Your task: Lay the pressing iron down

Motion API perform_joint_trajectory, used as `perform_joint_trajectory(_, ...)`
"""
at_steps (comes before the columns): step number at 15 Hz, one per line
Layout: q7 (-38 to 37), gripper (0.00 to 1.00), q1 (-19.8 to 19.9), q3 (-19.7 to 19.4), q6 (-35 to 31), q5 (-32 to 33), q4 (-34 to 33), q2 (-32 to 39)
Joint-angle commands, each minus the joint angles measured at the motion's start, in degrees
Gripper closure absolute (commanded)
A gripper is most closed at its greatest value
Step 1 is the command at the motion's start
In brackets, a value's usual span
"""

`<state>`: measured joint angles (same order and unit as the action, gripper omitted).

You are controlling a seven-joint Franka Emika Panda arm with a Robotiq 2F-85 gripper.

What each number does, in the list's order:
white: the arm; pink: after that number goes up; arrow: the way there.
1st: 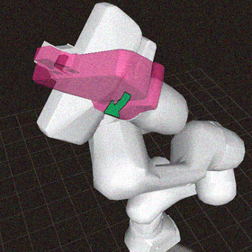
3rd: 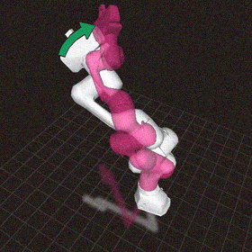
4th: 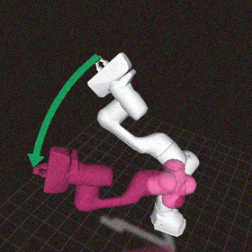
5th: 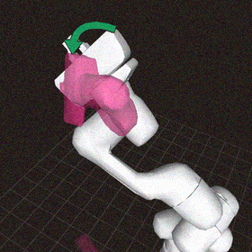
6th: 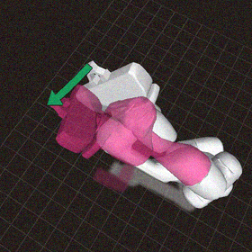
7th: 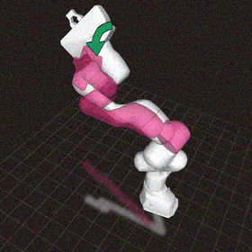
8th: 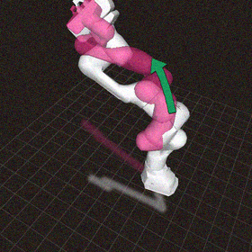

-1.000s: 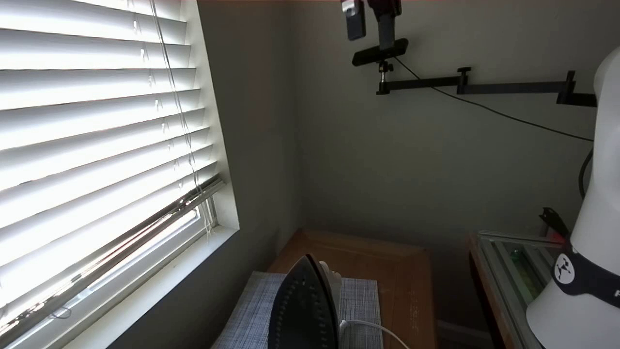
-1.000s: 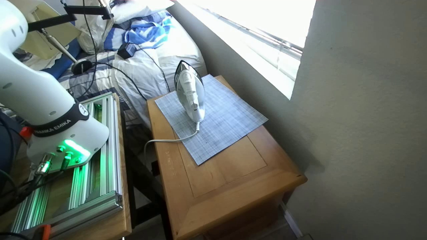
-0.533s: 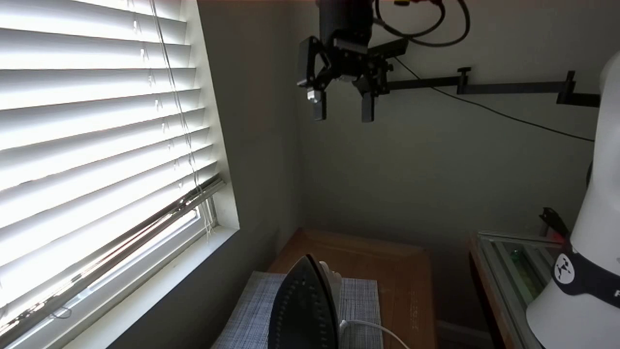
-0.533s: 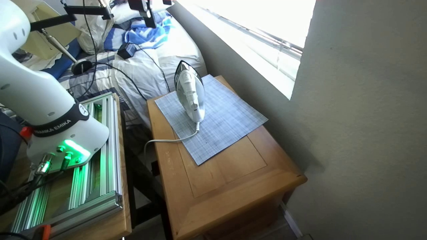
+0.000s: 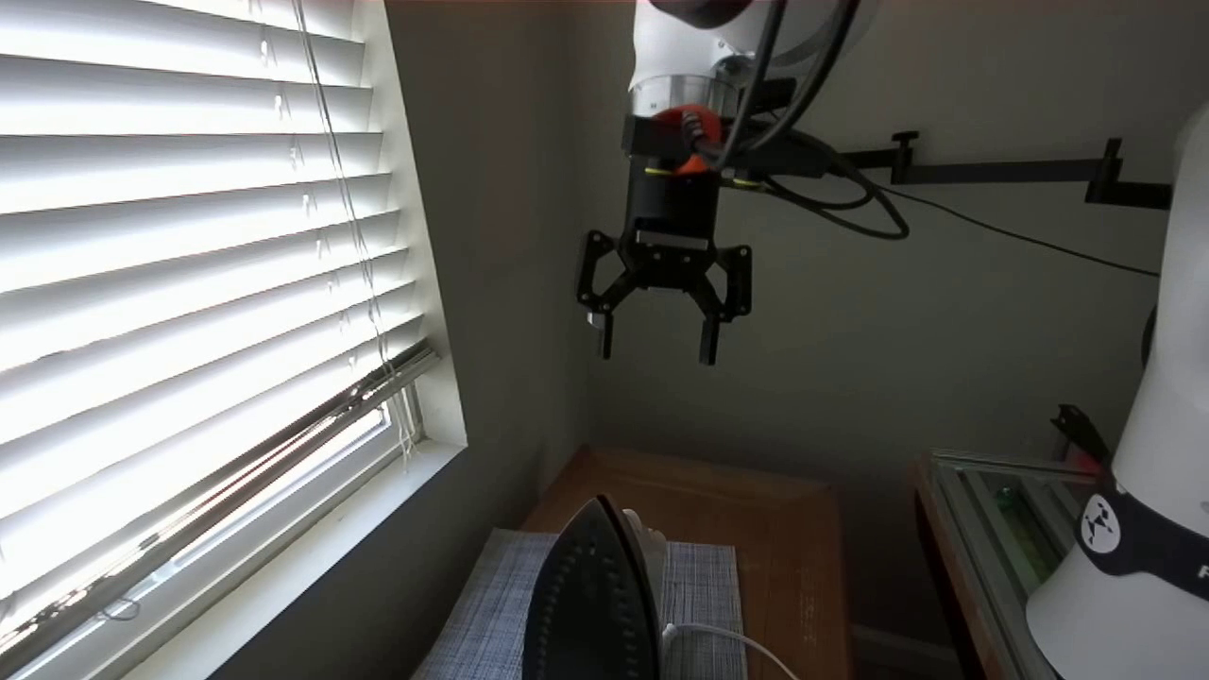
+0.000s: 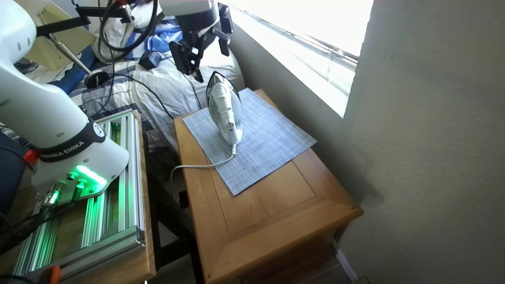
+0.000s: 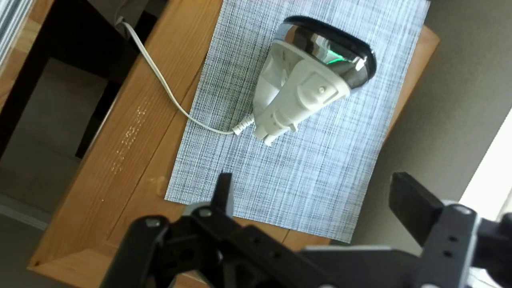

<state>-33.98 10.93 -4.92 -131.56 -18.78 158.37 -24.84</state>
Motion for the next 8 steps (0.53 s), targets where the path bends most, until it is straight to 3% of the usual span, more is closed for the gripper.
perform_joint_trajectory(1, -0.90, 0.00, 0.37, 0.37, -1.05, -0.61, 0.02, 1.31)
perform_joint_trajectory(8, -0.52, 0.00, -0.02, -0.86, -2.85, -2.71, -0.41, 5.64)
